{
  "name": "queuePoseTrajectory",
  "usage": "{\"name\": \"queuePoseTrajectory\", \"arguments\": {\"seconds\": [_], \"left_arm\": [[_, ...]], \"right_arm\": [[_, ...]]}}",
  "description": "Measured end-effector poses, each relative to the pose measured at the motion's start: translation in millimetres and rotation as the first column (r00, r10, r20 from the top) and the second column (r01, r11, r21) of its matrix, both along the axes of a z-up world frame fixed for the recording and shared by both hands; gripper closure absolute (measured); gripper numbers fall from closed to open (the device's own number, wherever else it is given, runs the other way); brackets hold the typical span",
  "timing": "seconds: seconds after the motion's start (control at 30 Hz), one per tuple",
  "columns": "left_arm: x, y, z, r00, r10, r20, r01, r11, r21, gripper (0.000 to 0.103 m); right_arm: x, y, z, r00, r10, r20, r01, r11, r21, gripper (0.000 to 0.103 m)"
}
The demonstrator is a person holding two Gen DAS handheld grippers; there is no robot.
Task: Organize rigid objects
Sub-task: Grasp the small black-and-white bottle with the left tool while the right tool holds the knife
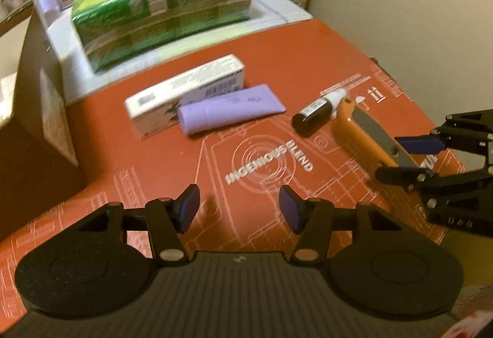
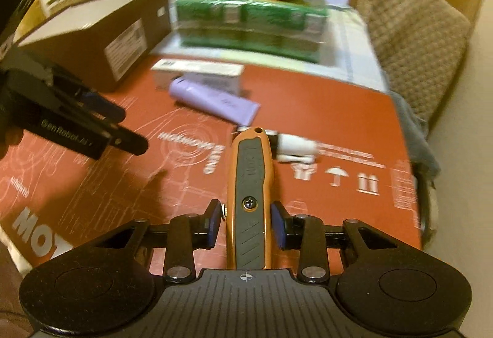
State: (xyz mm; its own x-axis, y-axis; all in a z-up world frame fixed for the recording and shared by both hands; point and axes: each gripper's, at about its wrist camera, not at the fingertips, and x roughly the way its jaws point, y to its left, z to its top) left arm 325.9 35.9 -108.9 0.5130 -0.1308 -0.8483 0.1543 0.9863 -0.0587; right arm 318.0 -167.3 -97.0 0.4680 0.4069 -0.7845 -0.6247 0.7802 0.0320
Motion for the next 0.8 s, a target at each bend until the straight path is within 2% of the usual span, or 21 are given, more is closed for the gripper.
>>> {"name": "queuePoseTrajectory", "arguments": {"seconds": [0.2,0.47,0.8], "left_arm": [[18,-23,4,0.991,-0.123,0.056,0.122,0.992,0.016,0.050],[52,-61,-6,0.956,-0.282,0.082,0.278,0.959,0.057,0.050],[85,-87,-31,0.916,-0.400,0.032,0.395,0.913,0.106,0.055]], "right_arm": [[15,-20,4,0.989,-0.141,-0.035,0.142,0.990,0.016,0.071],[29,-42,4,0.959,-0.266,-0.095,0.271,0.961,0.050,0.071],[45,-57,7,0.924,-0.354,-0.146,0.368,0.926,0.085,0.071]]}}
